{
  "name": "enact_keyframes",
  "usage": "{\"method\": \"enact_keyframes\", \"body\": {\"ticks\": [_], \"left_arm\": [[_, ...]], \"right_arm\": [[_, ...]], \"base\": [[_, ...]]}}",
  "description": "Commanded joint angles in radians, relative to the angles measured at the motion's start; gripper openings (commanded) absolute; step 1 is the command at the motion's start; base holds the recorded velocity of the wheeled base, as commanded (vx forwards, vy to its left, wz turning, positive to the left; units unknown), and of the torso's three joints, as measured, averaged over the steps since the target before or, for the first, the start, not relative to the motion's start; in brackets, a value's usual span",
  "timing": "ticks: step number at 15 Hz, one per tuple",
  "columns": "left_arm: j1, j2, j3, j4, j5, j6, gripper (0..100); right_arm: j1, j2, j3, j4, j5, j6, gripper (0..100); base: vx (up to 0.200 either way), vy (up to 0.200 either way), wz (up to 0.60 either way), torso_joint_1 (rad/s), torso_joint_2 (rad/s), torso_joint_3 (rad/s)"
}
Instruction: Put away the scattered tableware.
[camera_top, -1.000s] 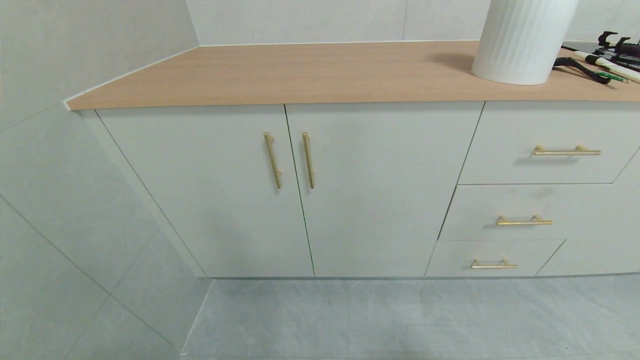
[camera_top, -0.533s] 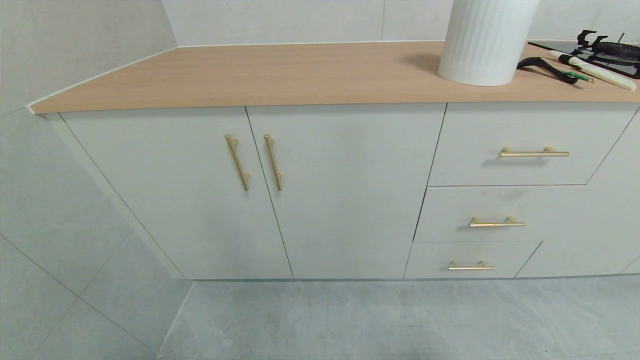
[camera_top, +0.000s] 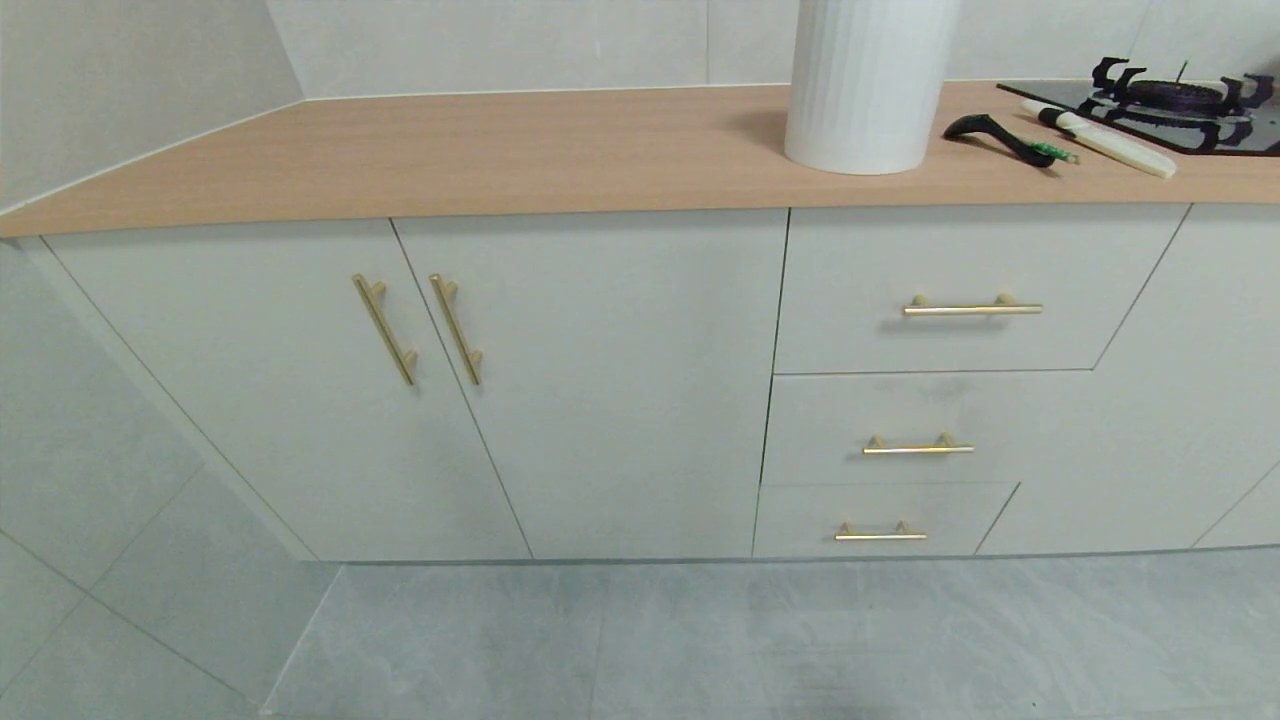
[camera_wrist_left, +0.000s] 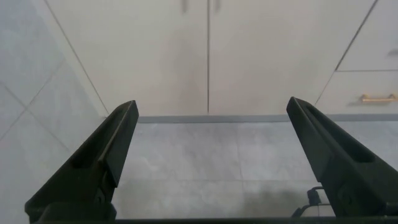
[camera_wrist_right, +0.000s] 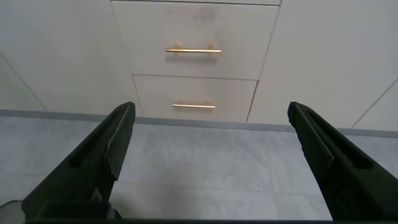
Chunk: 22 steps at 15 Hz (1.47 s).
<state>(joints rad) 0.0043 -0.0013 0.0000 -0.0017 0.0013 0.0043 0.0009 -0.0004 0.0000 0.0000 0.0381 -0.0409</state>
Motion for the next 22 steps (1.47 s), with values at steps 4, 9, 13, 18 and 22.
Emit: {"method": "enact_keyframes", "body": {"ticks": [4,9,13,18,22], "left_arm": [[0.000,0.001,0.000,0.000,0.000,0.000,100],[0.000,0.001,0.000,0.000,0.000,0.000,100],[0.000,0.001,0.000,0.000,0.000,0.000,100],[0.000,0.001,0.000,0.000,0.000,-0.001,100],[0.000,0.001,0.000,0.000,0.000,-0.001,100]], "right_arm": [[-0.001,0.002,0.000,0.000,0.000,-0.001,100],[-0.001,0.002,0.000,0.000,0.000,-0.001,100],[-0.001,0.000,0.000,0.000,0.000,0.001,100],[-0.001,0.002,0.000,0.000,-0.004,-0.001,100],[-0.001,0.002,0.000,0.000,-0.003,-0.002,100]], "base": [[0.000,0.000,0.00,0.000,0.00,0.000],[0.160,0.000,0.00,0.001,0.00,0.004],[0.200,0.000,0.00,0.006,0.01,0.000],[0.000,0.000,0.00,0.000,0.00,0.000],[0.000,0.000,0.00,0.000,0.00,0.000]]}}
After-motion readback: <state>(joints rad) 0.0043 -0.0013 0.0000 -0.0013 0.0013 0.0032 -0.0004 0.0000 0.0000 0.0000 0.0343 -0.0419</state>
